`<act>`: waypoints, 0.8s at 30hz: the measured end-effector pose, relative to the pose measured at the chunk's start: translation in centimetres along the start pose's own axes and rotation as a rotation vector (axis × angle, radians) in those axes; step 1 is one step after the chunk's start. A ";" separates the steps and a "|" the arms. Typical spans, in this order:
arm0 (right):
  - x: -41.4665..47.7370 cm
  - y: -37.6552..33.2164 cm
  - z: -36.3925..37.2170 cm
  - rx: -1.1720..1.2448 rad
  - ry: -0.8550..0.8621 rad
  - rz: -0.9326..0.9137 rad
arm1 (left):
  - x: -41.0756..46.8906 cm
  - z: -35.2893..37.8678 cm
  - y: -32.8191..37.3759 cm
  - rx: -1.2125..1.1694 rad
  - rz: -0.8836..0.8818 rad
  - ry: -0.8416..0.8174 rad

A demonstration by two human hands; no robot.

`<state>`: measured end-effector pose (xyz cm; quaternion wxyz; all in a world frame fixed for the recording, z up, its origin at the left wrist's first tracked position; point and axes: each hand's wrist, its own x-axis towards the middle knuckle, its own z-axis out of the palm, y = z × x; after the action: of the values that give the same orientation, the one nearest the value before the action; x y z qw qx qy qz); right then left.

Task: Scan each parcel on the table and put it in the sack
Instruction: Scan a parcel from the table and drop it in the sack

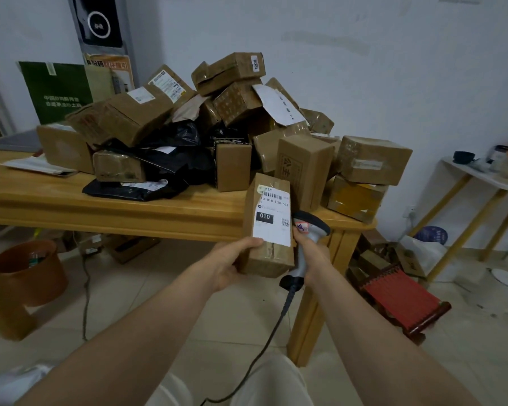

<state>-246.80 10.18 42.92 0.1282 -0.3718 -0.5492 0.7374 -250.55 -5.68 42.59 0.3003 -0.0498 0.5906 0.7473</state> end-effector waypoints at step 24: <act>-9.3 0.1 4.7 -0.291 -0.440 -0.259 | -1.1 -10.6 -2.6 -0.054 0.351 0.242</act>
<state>-243.60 1.19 47.16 0.0445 -0.1441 -0.7065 0.6914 -251.34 -15.42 37.72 0.0912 -0.0437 0.6015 0.7924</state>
